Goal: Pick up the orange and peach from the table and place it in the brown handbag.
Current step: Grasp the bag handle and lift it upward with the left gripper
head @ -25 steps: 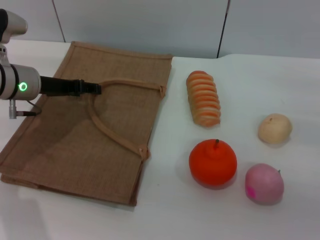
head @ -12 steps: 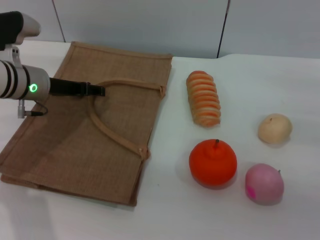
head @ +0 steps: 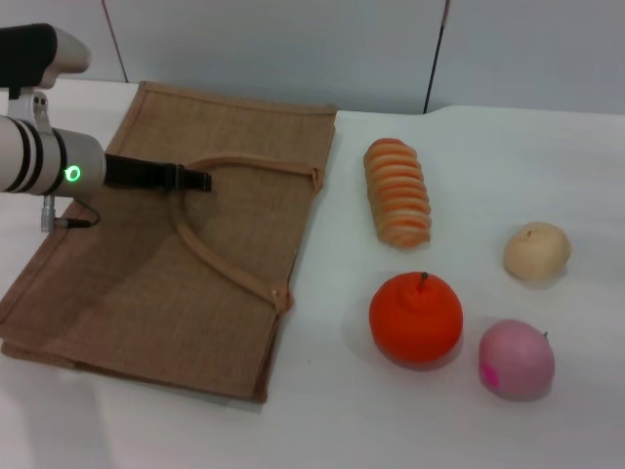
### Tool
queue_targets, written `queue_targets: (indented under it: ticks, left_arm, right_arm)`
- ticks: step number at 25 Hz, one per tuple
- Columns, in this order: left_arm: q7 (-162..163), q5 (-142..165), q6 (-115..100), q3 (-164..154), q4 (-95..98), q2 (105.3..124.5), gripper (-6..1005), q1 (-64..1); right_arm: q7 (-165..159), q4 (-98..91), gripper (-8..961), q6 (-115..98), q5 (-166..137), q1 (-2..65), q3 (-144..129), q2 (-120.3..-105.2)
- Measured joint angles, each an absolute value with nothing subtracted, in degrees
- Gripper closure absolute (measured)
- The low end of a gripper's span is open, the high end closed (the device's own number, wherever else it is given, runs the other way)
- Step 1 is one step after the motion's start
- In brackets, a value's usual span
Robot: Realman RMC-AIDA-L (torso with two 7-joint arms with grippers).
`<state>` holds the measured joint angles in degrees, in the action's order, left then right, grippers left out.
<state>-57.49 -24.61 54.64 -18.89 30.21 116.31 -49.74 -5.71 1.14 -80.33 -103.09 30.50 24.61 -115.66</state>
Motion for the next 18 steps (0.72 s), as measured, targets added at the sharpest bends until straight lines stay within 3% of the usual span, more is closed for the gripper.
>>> queue_targets:
  ticks: [3,11,18]
  left_arm:
    - [-57.48,-24.69,55.5,-18.9,30.15,116.32,266,-49.75]
    - [-57.15,-24.33,55.47,-18.9,30.14,116.26,476,-49.75]
    - [-57.16,-24.33,55.47,-18.9,30.14,116.28,764,-49.74]
  right_arm:
    - [-5.73,1.14,180,-80.33,-103.09,30.5,24.61,-115.66]
    - [-6.15,1.14,181,-80.33,-103.09,30.5,24.61,-115.66]
    - [-6.18,1.14,181,-80.33,-103.09,30.5,24.61,-115.66]
